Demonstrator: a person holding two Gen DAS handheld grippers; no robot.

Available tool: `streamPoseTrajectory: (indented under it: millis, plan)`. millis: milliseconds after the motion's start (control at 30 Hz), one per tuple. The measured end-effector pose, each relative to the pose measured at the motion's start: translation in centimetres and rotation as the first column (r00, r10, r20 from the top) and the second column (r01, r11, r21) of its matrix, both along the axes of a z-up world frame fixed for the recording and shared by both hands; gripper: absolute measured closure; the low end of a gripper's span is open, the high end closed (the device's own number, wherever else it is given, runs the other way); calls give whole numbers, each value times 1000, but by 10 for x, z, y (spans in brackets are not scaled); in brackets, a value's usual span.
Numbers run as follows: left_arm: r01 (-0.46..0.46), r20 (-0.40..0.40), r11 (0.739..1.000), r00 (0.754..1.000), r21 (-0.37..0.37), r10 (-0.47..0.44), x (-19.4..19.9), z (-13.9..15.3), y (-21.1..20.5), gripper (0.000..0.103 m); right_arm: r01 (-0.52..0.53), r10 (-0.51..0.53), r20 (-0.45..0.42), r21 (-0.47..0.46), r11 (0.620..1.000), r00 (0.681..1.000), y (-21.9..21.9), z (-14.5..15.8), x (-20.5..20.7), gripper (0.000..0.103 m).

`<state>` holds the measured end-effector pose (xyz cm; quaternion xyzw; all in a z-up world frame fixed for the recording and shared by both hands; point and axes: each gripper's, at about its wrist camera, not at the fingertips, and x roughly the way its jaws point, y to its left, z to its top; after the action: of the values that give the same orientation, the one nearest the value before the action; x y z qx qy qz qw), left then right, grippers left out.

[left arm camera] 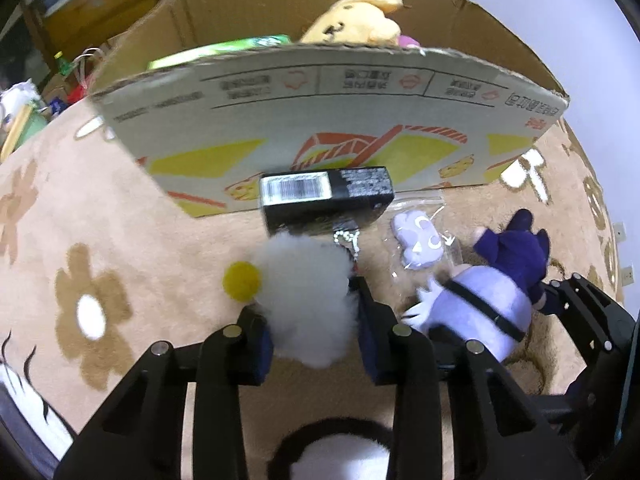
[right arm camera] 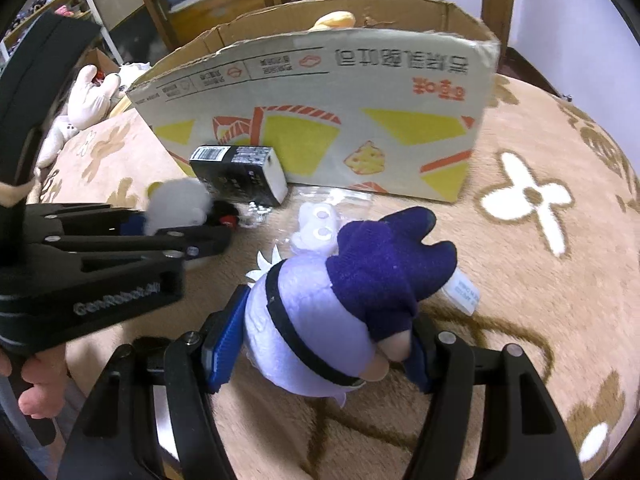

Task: Organize soft objects
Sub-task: 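Close the right tool on the doll while the left tool grips the fluffy toy, lift both, then carry both toys over the box and open both tools to drop them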

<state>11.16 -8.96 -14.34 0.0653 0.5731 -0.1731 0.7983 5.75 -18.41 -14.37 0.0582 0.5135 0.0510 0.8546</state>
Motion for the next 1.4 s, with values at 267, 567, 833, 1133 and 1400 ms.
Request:
streamPoseTrajectory:
  millis: [267,567,833,1133,1400]
  plan:
    - [-53,74,998,996,-15,54,-33,31,19,70,52,-50,80,-33,998,996,-10,18,-11,33]
    - [-63,221,997,973,-35,69,-53,78,46,70,68,-55,205,-55,996,977,-9,54,-22,33]
    - [-38,435,998,898,-56,59,-69,128,53,70,91,-69,355,-46,995,932,-12,104,-33,33]
    - [12,582,997,813,-76,34,-72,170,54,70,104,-55,496,-72,992,867,-22,159,-34,33]
    - [34,641,999,767,-37,-2,-45,190,42,70,97,-37,576,-74,993,816,-35,199,-21,33]
